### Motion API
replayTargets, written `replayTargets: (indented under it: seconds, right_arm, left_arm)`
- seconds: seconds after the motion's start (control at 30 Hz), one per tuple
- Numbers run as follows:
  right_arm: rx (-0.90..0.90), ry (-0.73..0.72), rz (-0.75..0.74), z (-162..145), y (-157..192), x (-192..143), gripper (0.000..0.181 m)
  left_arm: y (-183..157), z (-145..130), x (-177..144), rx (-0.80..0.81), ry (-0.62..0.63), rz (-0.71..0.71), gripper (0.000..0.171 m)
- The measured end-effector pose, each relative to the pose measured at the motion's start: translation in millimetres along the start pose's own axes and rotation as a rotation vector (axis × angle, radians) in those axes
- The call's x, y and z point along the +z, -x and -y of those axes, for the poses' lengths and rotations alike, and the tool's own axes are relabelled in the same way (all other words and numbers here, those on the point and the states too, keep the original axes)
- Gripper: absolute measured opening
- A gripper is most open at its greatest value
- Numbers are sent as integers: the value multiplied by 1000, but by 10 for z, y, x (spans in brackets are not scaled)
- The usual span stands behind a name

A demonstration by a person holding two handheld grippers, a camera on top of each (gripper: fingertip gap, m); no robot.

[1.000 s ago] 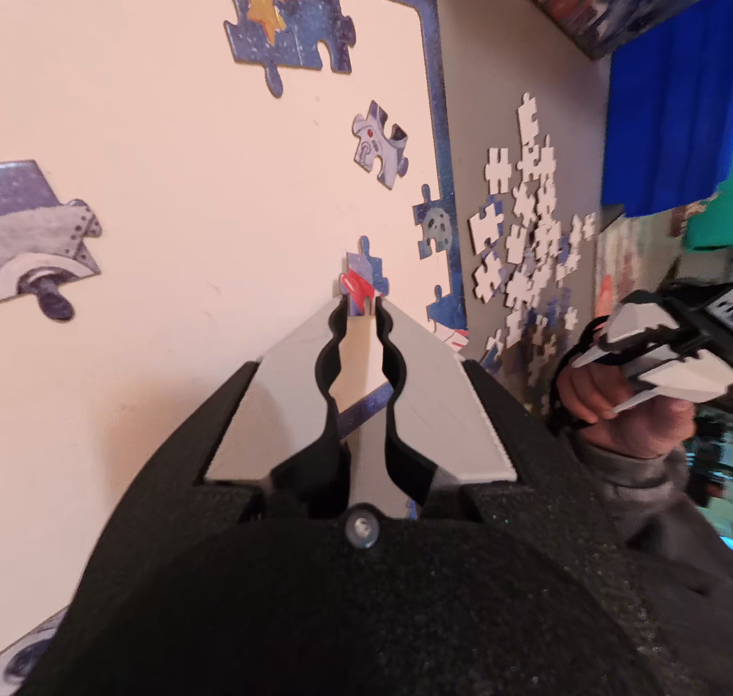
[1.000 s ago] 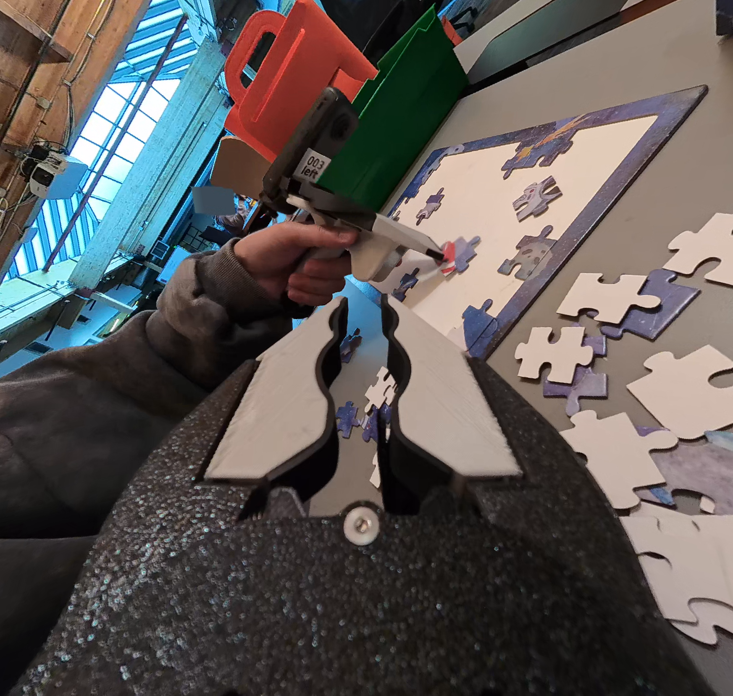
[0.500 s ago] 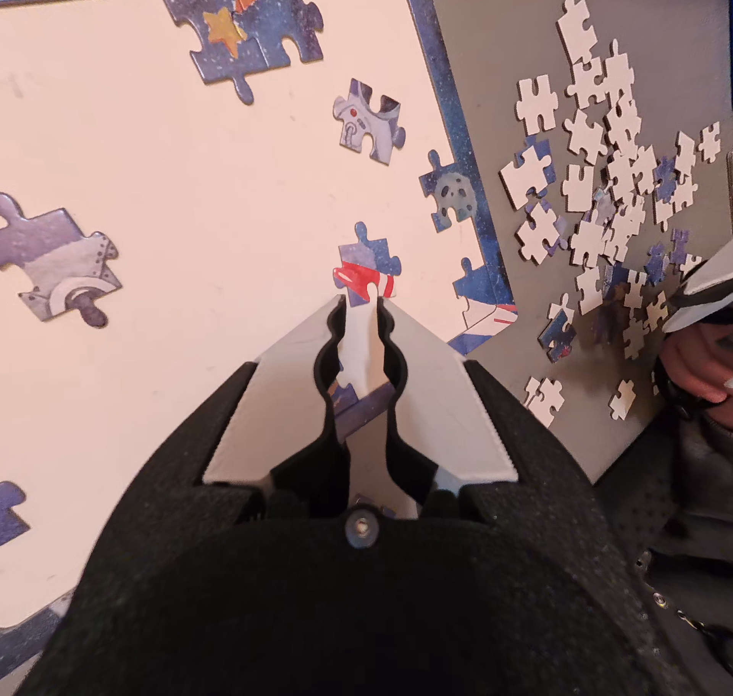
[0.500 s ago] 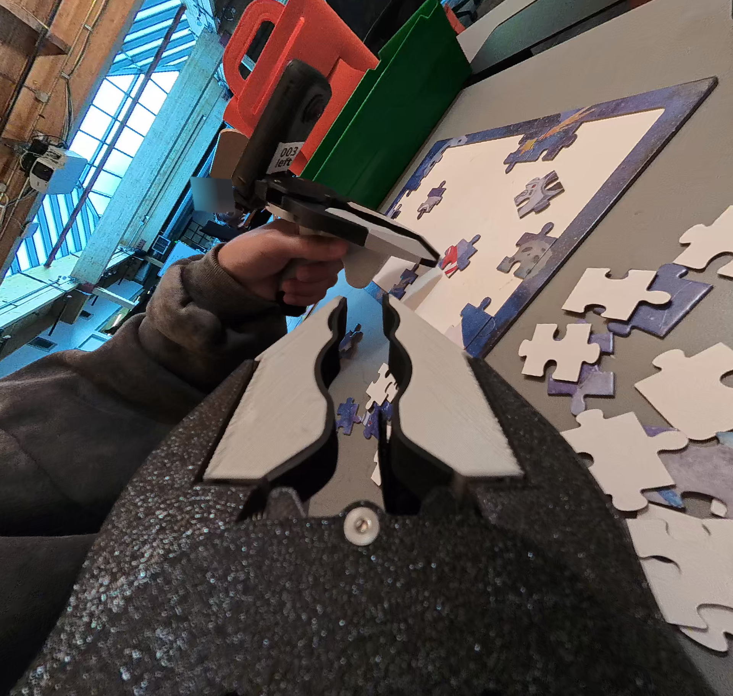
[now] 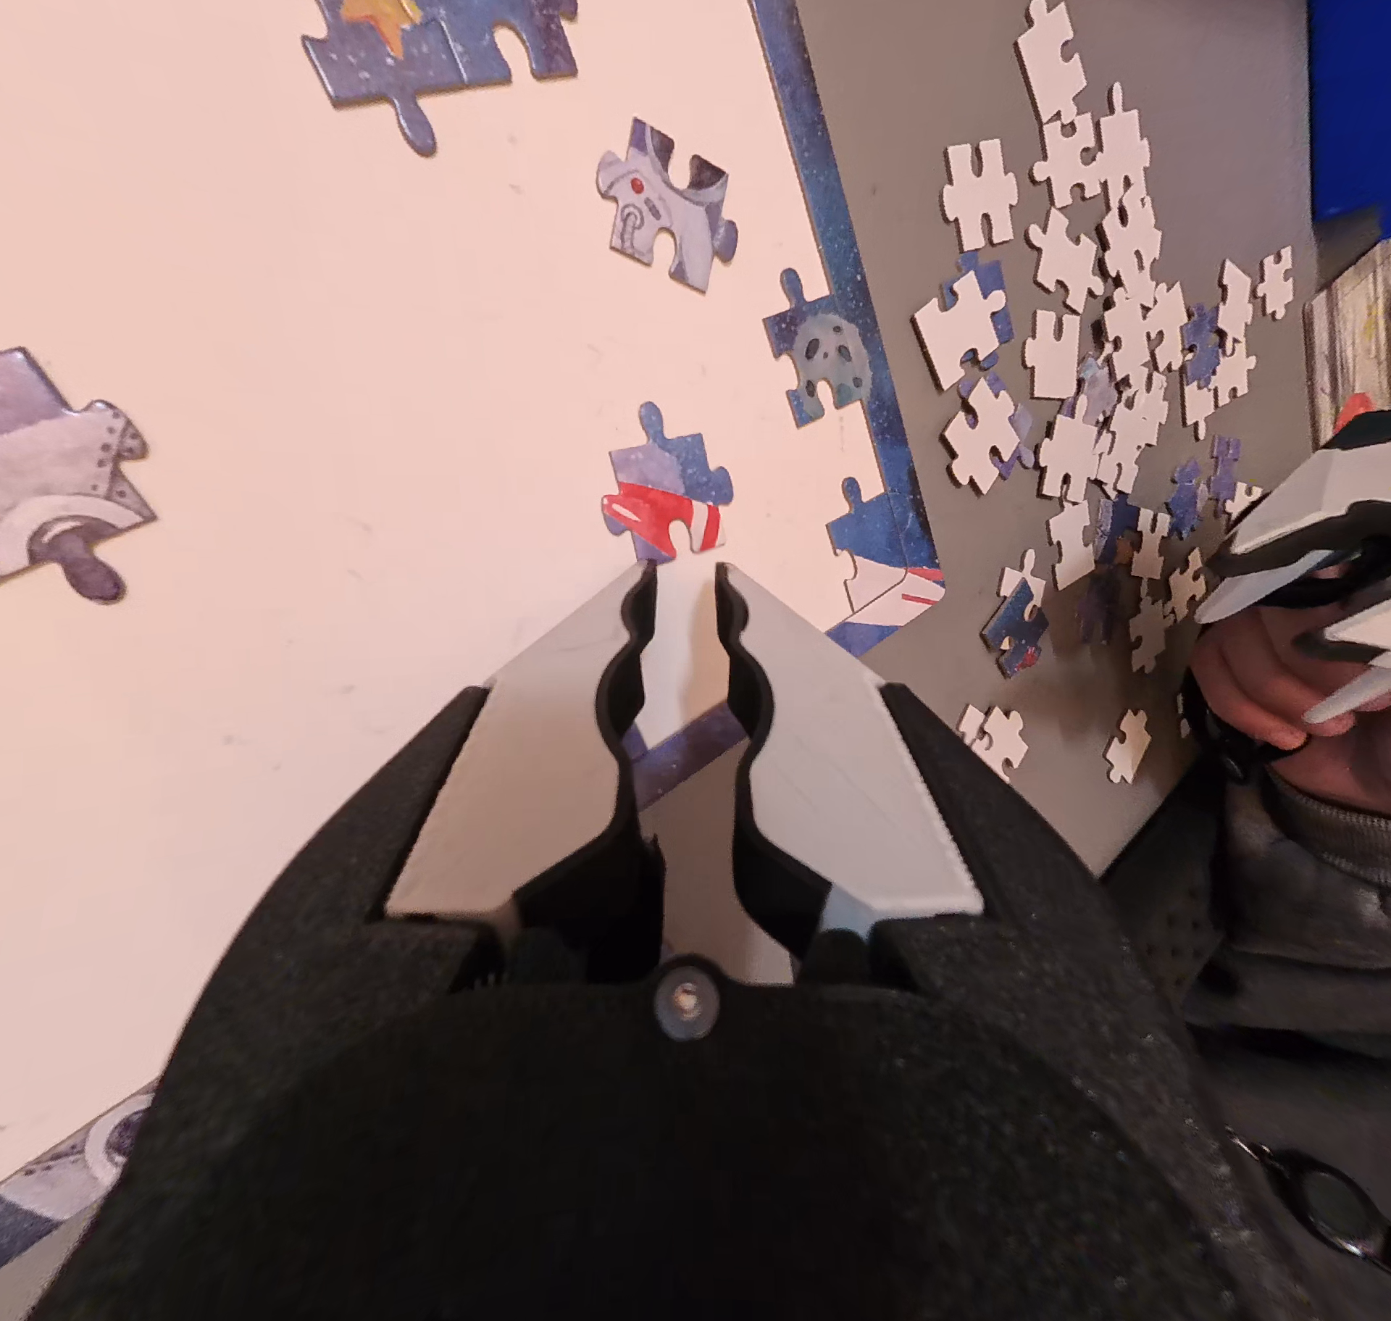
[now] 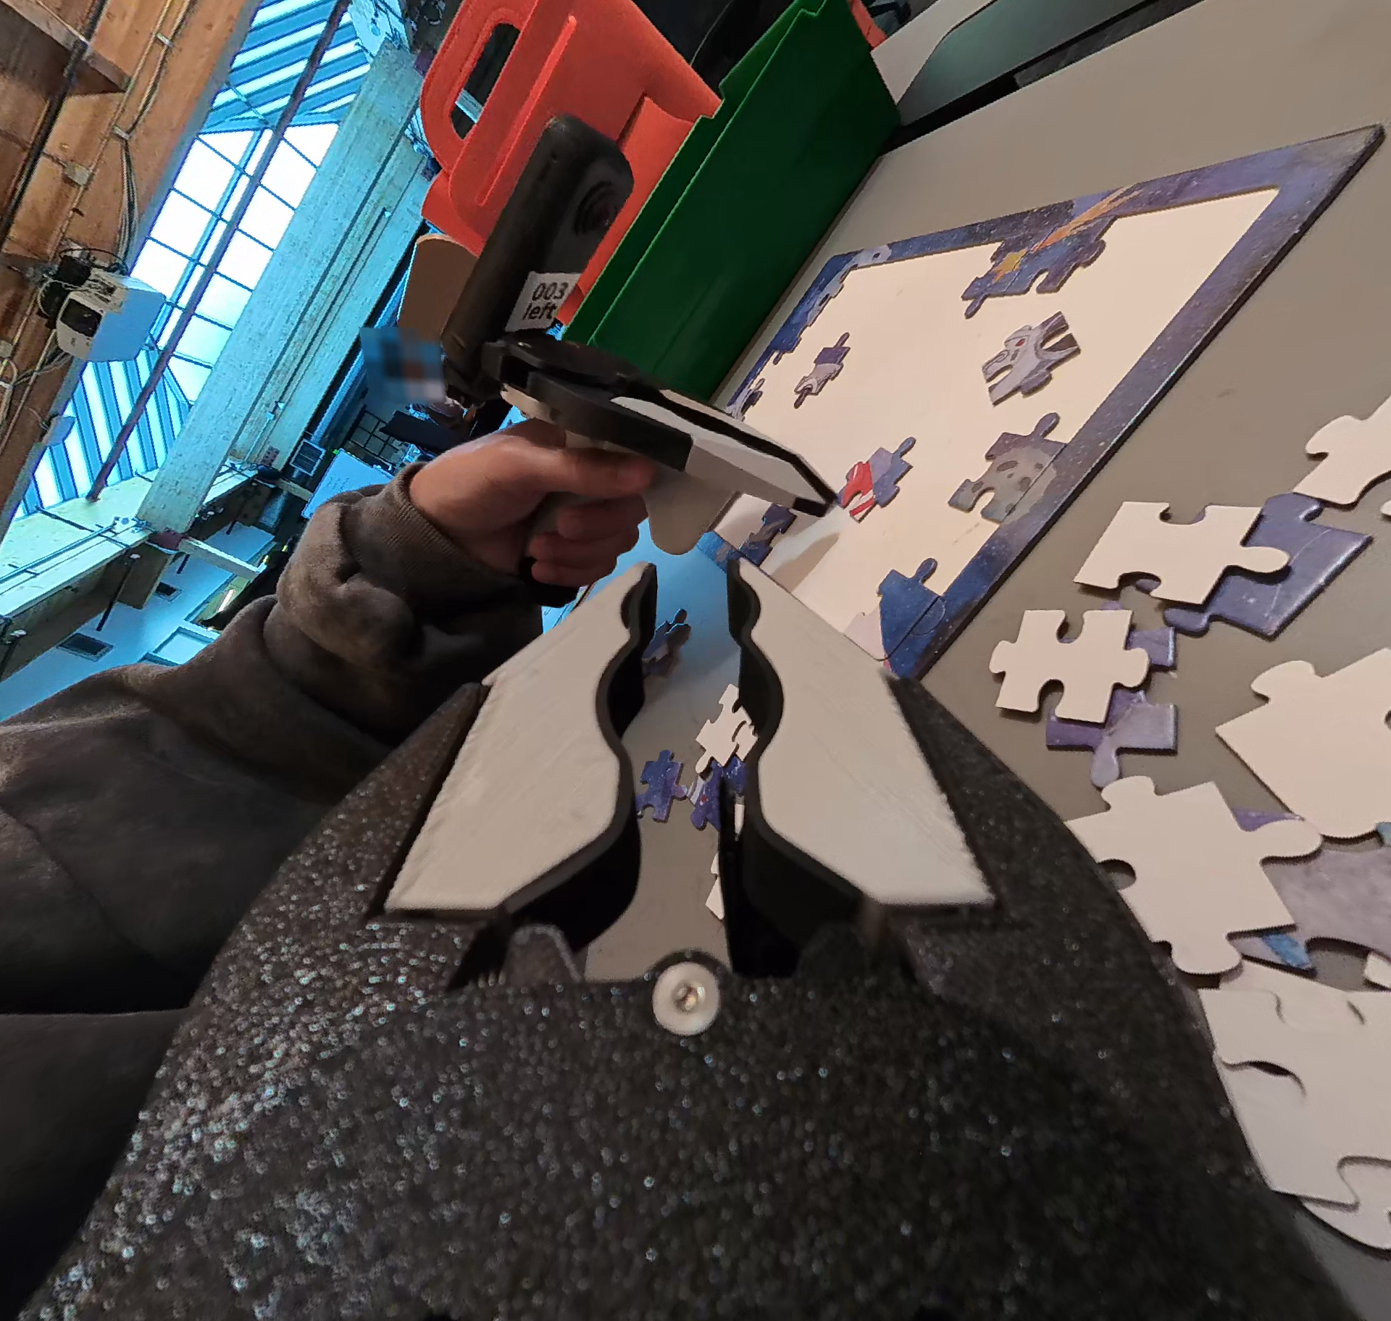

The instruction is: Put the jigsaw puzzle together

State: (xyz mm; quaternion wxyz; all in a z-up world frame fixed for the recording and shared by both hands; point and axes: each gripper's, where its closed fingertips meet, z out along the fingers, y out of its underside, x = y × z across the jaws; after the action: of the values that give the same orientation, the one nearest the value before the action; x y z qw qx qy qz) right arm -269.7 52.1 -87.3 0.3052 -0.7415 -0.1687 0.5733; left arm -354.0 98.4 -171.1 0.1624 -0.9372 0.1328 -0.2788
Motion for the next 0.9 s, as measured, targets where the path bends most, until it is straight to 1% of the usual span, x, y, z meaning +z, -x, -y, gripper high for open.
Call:
replayTargets:
  seconds: [0.17,0.37,0.47,0.63,0.7,0.77,0.83,0.9]
  right_arm:
    - [0,0,-2,-2,-5,0,18]
    - [1,4,-1,-6,-3,4,18]
    - [2,3,0,-4,-2,4,18]
    - [2,5,1,1,-4,1,18]
    - [-5,3,-6,21,-17,-23,19]
    - [-33,0,-38,74,-65,-94,18]
    - [-97,-9,-91,167,-109,-227,15]
    - [-200,29,-129,203,-109,-382,14]
  left_arm:
    - [72,84,-32,22,-49,60,15]
    - [35,44,15,18,-38,48,15]
    - [-45,-2,27,14,-25,16,15]
    - [-100,-18,-52,14,-42,3,15]
    - [-73,-13,-185,44,-79,46,16]
    - [-118,-52,-379,87,-152,87,16]
    - [-204,-148,-572,156,-256,139,16]
    - [-279,-270,-719,216,-389,198,16]
